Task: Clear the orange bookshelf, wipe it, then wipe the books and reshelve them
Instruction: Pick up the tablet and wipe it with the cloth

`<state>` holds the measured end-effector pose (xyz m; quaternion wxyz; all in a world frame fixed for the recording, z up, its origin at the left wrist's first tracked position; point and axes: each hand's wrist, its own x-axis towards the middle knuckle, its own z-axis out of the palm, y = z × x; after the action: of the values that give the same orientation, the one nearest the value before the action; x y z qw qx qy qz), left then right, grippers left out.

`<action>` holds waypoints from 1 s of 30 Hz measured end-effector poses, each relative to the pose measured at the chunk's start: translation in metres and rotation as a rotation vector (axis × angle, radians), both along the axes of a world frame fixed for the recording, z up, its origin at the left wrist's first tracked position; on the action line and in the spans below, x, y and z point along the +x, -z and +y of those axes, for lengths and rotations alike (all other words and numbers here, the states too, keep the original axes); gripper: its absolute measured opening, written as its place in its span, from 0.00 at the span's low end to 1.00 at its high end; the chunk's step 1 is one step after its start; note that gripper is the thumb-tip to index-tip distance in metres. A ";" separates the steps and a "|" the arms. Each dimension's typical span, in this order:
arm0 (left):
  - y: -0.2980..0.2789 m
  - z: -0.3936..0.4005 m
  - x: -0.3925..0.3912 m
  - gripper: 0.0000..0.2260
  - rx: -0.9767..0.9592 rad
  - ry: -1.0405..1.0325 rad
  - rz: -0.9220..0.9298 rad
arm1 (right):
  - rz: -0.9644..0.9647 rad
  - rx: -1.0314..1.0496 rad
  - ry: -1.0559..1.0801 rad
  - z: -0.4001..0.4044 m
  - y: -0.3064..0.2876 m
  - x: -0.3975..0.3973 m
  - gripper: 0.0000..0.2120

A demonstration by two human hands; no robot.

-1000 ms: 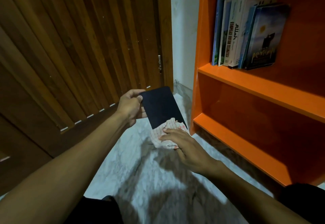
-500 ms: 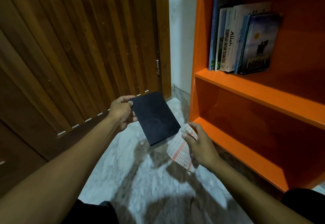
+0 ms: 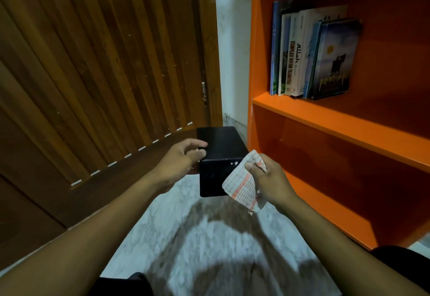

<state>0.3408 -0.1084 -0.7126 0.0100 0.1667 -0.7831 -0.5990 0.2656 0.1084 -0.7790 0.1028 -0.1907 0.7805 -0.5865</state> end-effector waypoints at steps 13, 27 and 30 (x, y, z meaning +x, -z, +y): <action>0.011 0.023 -0.016 0.12 0.146 -0.170 0.097 | -0.535 -0.383 0.194 0.016 -0.025 -0.011 0.09; 0.007 0.033 -0.017 0.11 0.188 -0.112 0.075 | 0.485 -0.032 0.142 0.001 -0.009 -0.014 0.23; 0.006 0.034 -0.020 0.11 0.223 -0.179 0.075 | 0.609 0.187 -0.069 -0.009 0.015 -0.006 0.34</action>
<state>0.3207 -0.0741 -0.7186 0.0742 0.2133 -0.6928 -0.6848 0.2594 0.0998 -0.7940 -0.0989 -0.3735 0.8190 -0.4242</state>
